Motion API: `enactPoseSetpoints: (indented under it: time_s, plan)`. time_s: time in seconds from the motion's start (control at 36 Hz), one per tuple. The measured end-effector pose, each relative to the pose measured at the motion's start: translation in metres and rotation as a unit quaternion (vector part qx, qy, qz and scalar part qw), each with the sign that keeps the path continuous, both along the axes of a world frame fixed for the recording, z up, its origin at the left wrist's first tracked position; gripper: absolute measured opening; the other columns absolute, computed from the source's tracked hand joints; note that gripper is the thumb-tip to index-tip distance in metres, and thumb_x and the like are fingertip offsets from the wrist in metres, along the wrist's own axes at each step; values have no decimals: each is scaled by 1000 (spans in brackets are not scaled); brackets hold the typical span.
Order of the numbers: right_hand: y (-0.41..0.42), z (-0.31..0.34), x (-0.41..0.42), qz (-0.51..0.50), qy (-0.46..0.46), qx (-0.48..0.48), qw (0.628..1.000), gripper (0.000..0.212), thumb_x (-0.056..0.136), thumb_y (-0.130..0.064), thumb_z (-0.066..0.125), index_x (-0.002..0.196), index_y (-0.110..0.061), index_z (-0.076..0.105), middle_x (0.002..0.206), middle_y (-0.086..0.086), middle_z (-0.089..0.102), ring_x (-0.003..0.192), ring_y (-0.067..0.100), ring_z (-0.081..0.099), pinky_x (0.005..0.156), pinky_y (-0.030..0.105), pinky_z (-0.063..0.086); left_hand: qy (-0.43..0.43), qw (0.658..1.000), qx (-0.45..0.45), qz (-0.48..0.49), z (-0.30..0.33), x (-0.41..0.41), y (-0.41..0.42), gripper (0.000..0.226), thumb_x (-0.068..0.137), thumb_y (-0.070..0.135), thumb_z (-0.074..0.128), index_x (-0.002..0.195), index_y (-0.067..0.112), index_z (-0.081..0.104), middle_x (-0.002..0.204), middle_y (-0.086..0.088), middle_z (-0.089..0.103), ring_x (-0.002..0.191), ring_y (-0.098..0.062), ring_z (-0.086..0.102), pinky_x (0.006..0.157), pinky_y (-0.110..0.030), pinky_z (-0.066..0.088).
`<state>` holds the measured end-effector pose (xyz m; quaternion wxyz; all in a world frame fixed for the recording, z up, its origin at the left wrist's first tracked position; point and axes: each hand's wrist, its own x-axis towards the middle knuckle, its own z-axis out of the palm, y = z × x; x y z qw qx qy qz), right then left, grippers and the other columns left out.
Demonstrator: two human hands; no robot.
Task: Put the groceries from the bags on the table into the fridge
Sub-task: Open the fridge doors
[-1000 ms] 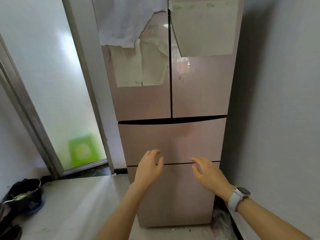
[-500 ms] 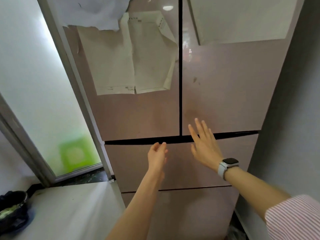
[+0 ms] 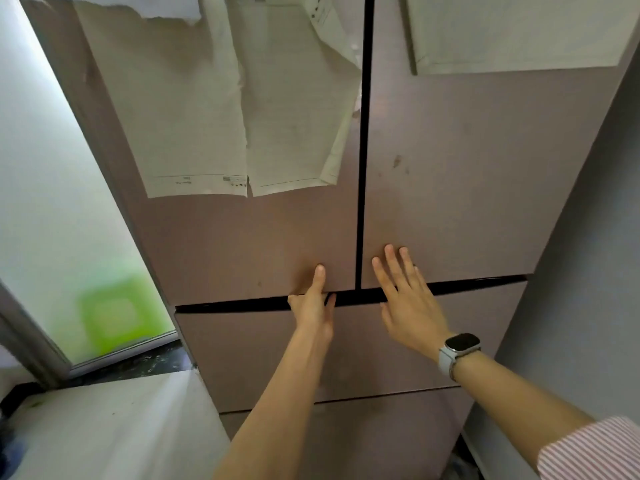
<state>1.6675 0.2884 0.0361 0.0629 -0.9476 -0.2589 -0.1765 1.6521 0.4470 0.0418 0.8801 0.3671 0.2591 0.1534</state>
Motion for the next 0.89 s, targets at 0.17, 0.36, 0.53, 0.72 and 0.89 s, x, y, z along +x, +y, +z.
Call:
enactPoseSetpoints:
  time_s: [0.17,0.36,0.53,0.72,0.89]
  plan:
    - [-5,16,-8,7,15,-10,1000,70,92,-24,40,147,-19,-4,149,-3,-25,141,20,-21,118,42,-1,47,997,52,10,8,-4,-3,59,83,29,69,126,5,38,120,-8,56,98,-20,58,64,-24,44]
    - [-15,36,-13,47,99,25,994,65,97,-27,32,147,-22,-9,154,-8,-19,143,13,-15,117,38,-4,68,995,75,2,10,-13,-4,61,82,32,69,126,1,41,117,-11,58,89,-20,59,56,-23,46]
    - [-19,34,-18,85,107,73,988,63,98,-26,32,147,-23,-9,154,-6,-19,139,7,-20,114,31,-9,73,993,93,13,9,-11,-8,67,84,33,66,132,1,33,112,-10,56,76,-14,55,59,-22,45]
    - [-15,26,3,11,-12,-37,999,76,94,-34,42,142,-22,-16,147,0,-29,139,20,-23,115,47,2,83,989,120,30,-1,-2,-6,63,85,34,66,127,1,33,113,-12,54,92,-22,56,79,-31,48]
    - [-14,9,17,8,-72,-34,997,99,61,-30,83,141,-15,26,151,9,24,137,28,17,100,55,36,75,986,145,40,-3,0,-8,49,85,35,65,113,1,42,100,-9,52,85,-21,53,68,-26,49]
